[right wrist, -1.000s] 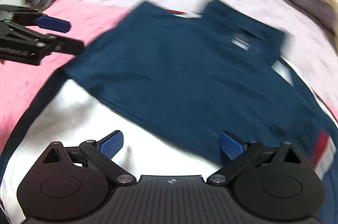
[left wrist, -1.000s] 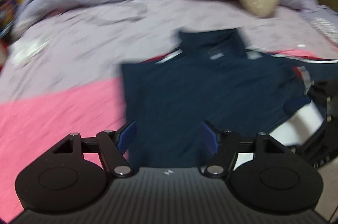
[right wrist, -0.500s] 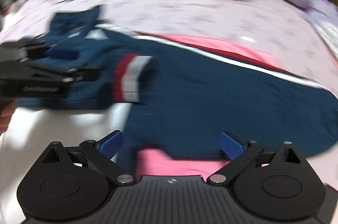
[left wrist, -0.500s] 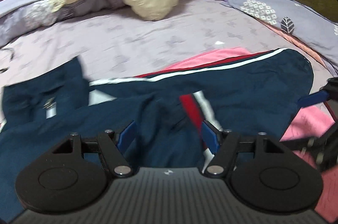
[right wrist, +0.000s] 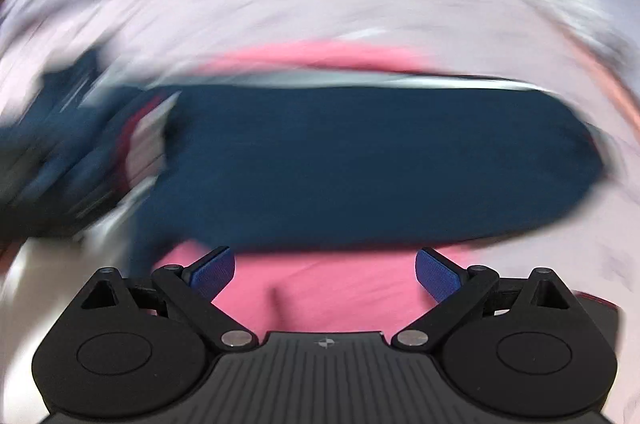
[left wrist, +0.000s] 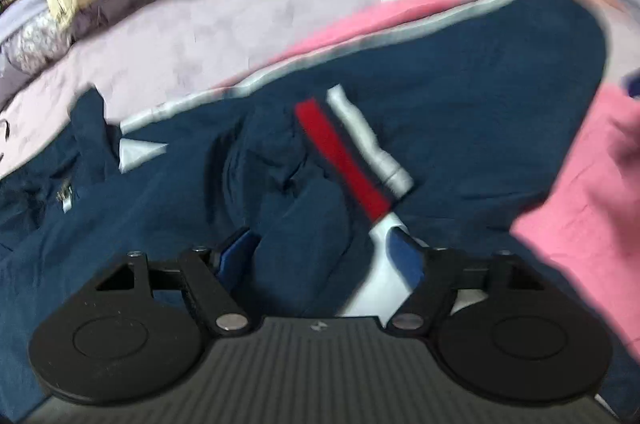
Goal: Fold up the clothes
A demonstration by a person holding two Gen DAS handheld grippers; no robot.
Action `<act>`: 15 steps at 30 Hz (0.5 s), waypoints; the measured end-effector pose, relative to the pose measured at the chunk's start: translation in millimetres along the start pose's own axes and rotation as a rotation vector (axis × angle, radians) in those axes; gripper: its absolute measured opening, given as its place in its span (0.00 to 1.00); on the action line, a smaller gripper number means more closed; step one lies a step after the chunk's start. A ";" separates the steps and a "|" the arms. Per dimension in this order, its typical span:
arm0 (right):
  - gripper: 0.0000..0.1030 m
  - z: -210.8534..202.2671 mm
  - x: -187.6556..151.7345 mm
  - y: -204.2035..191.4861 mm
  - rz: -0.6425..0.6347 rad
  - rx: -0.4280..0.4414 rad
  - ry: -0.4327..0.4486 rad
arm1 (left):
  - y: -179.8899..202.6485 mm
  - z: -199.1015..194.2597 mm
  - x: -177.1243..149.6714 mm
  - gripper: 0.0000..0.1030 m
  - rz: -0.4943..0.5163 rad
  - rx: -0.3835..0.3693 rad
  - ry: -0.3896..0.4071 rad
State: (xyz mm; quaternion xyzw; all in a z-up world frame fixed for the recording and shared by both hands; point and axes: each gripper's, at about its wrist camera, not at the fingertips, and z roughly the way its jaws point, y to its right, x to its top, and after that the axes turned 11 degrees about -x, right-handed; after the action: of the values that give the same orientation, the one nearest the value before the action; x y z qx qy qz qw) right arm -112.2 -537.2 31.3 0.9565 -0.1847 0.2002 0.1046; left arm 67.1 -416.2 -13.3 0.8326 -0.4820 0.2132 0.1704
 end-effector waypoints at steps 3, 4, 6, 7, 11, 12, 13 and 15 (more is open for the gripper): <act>0.95 -3.4 -7.3 -64.5 -0.155 0.092 -0.039 | -4.5 2.9 7.6 0.75 -0.033 -0.004 -0.015; 0.95 -0.9 -8.2 -76.4 -0.148 0.113 -0.047 | -3.1 3.5 8.9 0.75 -0.018 0.005 -0.022; 0.95 13.0 -10.0 -93.7 -0.124 0.119 -0.095 | -0.1 4.5 11.5 0.77 0.013 0.024 -0.037; 0.96 22.3 -11.9 -100.3 -0.124 0.102 -0.120 | 1.3 5.1 12.8 0.79 0.028 0.033 -0.044; 0.99 25.7 -17.8 -115.8 -0.171 0.045 -0.093 | -8.4 -1.5 15.7 0.76 -0.062 0.012 -0.031; 0.95 22.3 -16.7 -114.5 -0.154 0.047 -0.097 | -10.1 -7.1 19.5 0.71 -0.087 0.002 -0.031; 0.88 18.0 -14.8 -111.8 -0.136 0.039 -0.070 | -10.4 -19.9 22.9 0.71 -0.098 -0.016 0.014; 0.88 9.2 -11.1 -106.3 -0.100 0.023 -0.018 | -10.6 -47.5 29.4 0.74 -0.116 -0.052 0.115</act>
State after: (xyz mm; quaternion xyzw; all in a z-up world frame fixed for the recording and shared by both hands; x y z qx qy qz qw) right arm -76.4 -439.6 4.9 0.9675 -0.1350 0.1880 0.1016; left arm 80.3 -409.4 41.5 0.8408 -0.4278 0.2377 0.2315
